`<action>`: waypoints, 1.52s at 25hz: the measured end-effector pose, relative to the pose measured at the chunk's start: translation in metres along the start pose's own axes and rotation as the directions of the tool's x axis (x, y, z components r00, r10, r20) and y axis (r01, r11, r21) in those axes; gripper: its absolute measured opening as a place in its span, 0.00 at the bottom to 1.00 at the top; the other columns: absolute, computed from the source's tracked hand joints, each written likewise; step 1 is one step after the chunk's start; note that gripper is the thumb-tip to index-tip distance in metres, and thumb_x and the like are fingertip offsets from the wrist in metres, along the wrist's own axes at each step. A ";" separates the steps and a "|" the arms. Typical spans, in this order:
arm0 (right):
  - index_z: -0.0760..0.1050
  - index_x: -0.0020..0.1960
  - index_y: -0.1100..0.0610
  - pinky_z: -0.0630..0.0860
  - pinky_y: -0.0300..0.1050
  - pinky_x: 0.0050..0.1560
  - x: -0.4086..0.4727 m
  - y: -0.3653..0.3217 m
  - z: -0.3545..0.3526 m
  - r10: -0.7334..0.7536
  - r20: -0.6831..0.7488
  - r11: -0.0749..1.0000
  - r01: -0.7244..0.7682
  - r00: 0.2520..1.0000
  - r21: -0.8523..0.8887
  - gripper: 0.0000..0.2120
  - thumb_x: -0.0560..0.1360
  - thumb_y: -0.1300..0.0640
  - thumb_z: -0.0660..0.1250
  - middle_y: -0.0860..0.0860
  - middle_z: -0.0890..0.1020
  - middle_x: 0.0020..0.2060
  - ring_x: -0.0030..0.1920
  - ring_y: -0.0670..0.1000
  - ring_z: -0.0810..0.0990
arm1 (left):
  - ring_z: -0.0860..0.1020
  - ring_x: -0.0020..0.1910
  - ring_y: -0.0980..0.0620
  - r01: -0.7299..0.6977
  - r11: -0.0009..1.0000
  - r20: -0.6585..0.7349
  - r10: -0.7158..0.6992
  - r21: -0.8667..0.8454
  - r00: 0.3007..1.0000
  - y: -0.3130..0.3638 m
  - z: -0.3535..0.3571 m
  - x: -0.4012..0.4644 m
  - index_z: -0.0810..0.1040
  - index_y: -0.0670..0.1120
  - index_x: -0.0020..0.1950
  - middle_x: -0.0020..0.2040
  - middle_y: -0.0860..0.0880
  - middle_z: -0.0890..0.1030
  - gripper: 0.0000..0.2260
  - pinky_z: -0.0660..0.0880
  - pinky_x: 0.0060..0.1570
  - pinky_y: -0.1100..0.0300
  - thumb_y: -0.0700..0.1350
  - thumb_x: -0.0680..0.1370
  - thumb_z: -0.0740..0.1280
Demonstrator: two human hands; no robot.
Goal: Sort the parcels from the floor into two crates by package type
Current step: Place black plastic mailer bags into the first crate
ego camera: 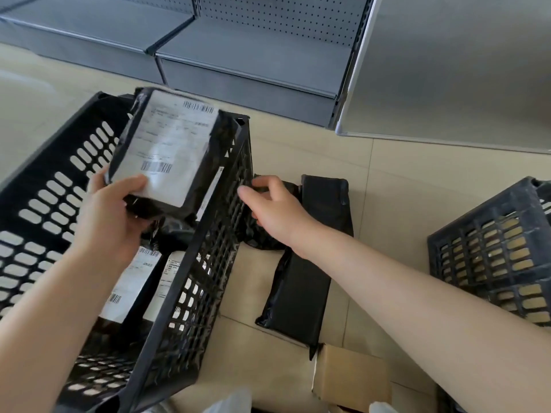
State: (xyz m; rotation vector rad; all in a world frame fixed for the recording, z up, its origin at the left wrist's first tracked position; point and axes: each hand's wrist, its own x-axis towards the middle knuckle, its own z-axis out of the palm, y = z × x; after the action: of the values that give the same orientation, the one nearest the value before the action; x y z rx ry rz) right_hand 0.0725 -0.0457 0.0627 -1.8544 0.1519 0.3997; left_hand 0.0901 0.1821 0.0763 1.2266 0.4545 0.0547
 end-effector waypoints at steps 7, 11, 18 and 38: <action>0.62 0.79 0.48 0.58 0.54 0.75 0.015 -0.008 0.028 -0.277 0.224 0.774 0.355 0.934 -0.524 0.26 0.83 0.48 0.61 0.49 0.54 0.81 0.80 0.52 0.52 | 0.81 0.50 0.44 0.232 0.953 -0.187 -0.196 0.197 0.963 -0.023 -0.069 0.018 0.69 0.47 0.70 0.65 0.42 0.77 0.24 0.80 0.40 0.51 0.36 0.74 0.67; 0.64 0.77 0.47 0.61 0.54 0.74 0.017 0.000 0.034 -0.254 0.250 0.726 0.355 0.934 -0.589 0.24 0.83 0.45 0.60 0.47 0.47 0.82 0.80 0.52 0.50 | 0.80 0.54 0.40 0.391 0.858 -0.147 -0.363 0.332 0.920 -0.034 -0.090 0.020 0.72 0.46 0.62 0.63 0.39 0.79 0.18 0.80 0.43 0.46 0.34 0.74 0.67; 0.63 0.77 0.47 0.67 0.53 0.69 0.015 0.005 0.036 -0.268 0.251 0.715 0.367 0.930 -0.595 0.23 0.83 0.43 0.58 0.45 0.45 0.82 0.79 0.54 0.56 | 0.75 0.63 0.46 0.377 0.691 -0.102 -0.405 0.617 0.909 -0.041 -0.089 0.030 0.68 0.46 0.73 0.64 0.46 0.78 0.29 0.68 0.67 0.46 0.54 0.75 0.72; 0.61 0.77 0.47 0.72 0.52 0.63 0.017 0.012 0.039 -0.307 0.237 0.703 0.387 0.922 -0.597 0.24 0.83 0.43 0.56 0.44 0.45 0.82 0.75 0.55 0.64 | 0.86 0.45 0.49 0.075 0.248 0.056 -0.483 0.966 0.874 -0.055 -0.110 0.043 0.76 0.51 0.61 0.47 0.50 0.87 0.16 0.81 0.51 0.49 0.57 0.77 0.70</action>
State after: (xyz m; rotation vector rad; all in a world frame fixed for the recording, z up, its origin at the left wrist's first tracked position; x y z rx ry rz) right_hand 0.0773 -0.0113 0.0354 -2.4584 -0.4821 0.3106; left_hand 0.0780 0.2736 -0.0156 2.2898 0.3762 -0.9133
